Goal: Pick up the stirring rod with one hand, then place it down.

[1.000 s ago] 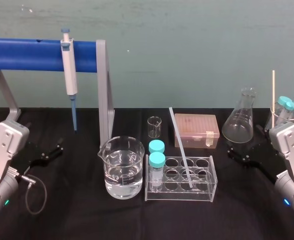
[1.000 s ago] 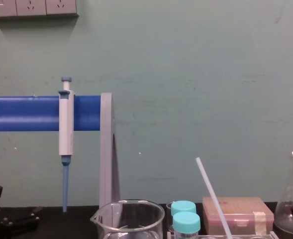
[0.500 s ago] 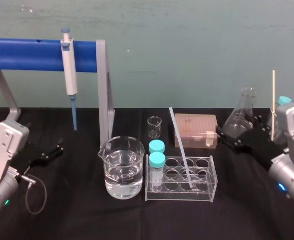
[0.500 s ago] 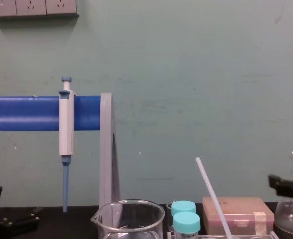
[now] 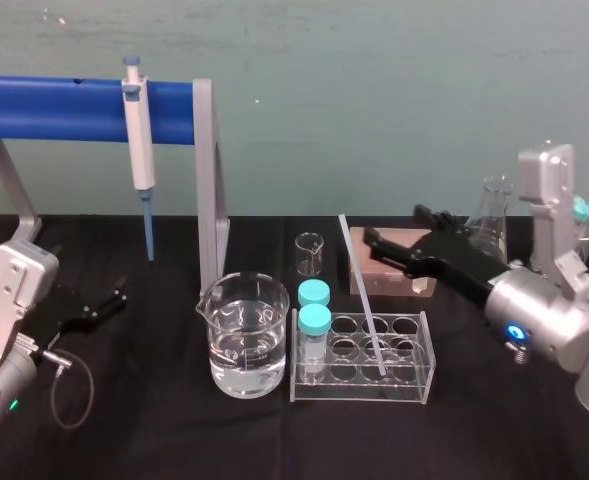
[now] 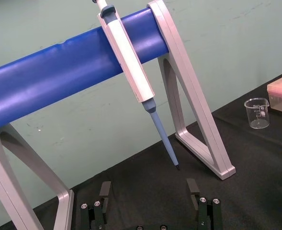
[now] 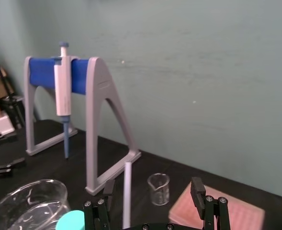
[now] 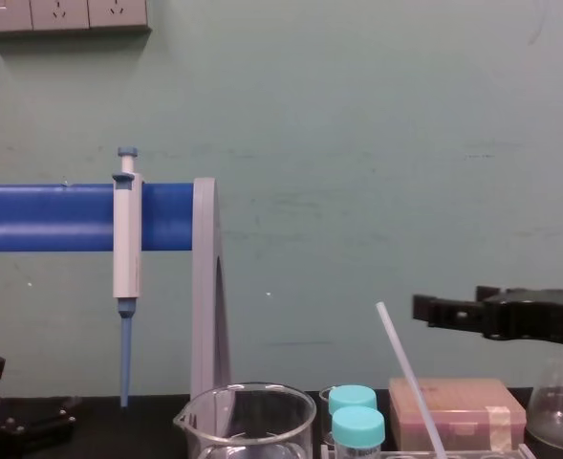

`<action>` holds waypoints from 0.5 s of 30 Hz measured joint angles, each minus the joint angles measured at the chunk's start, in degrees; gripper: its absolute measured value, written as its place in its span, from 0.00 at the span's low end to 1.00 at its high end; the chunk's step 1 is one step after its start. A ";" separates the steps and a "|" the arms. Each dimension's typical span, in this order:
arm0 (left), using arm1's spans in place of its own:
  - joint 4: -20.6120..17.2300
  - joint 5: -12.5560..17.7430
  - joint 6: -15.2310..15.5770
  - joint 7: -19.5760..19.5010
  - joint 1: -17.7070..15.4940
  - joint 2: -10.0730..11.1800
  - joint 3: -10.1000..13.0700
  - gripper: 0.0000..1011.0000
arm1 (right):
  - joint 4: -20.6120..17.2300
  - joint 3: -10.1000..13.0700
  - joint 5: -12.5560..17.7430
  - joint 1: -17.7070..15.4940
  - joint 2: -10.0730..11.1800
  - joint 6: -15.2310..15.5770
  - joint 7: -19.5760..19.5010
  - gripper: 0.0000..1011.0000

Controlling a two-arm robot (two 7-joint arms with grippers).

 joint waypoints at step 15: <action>0.00 0.00 0.00 0.00 0.00 0.00 0.00 0.99 | 7.20 -4.33 -4.21 6.68 -4.04 5.38 4.34 0.99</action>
